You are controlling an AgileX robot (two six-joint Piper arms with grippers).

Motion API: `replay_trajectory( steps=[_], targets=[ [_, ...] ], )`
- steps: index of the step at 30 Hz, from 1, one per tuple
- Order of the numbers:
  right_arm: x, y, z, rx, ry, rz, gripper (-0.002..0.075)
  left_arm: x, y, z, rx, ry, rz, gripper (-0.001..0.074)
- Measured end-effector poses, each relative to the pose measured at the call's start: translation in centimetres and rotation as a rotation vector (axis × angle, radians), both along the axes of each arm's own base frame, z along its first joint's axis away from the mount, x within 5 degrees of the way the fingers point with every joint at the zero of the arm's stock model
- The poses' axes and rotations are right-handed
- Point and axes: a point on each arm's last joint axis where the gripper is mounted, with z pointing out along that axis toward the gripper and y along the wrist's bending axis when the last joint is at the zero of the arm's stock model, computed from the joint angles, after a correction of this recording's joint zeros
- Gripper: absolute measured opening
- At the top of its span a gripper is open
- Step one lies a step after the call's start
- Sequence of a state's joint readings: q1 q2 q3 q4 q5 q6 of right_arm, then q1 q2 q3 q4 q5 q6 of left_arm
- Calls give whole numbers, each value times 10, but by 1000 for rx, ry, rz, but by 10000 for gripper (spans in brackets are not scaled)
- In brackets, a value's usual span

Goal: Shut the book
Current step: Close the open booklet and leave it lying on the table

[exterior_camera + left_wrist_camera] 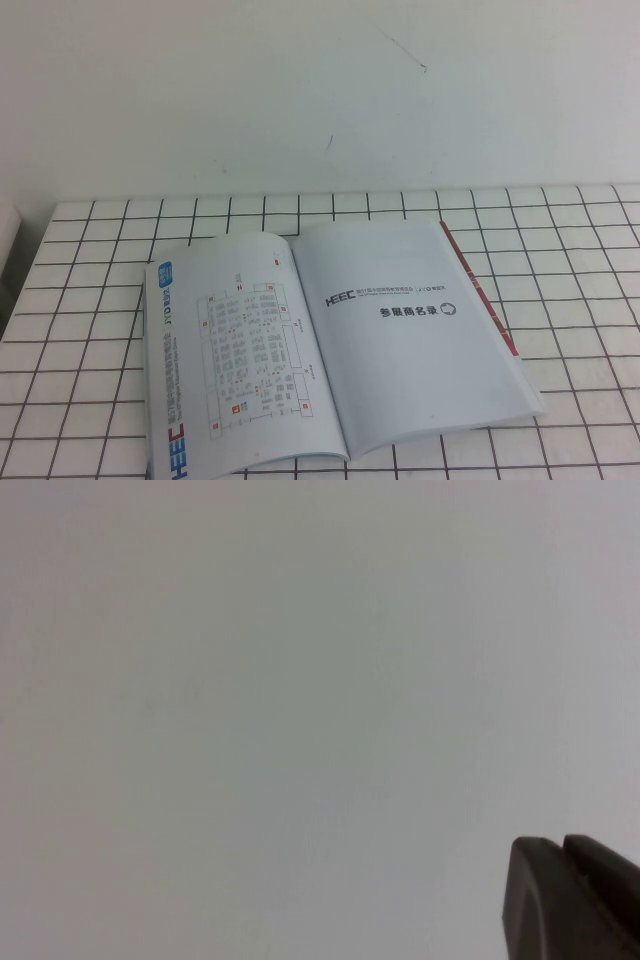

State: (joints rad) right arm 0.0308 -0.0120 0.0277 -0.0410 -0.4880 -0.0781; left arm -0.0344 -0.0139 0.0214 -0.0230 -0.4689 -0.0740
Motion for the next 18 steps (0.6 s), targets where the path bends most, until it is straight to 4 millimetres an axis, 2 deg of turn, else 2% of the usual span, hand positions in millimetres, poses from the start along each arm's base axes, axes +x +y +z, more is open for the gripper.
replay_trajectory(
  steps=[4,11,15,18],
  targets=[
    [-3,0,5,2,-64,2,-3,-2,0,4,-2,-49,1,-2],
    [-1,-4,3,24,-33,-34,-3,-2,1,4,-27,-47,-5,-2],
    [2,-3,1,39,92,-22,-3,0,2,1,-61,3,-11,-2],
    [-1,-2,18,14,202,-11,-3,0,1,11,-45,111,-12,-2]
  ],
)
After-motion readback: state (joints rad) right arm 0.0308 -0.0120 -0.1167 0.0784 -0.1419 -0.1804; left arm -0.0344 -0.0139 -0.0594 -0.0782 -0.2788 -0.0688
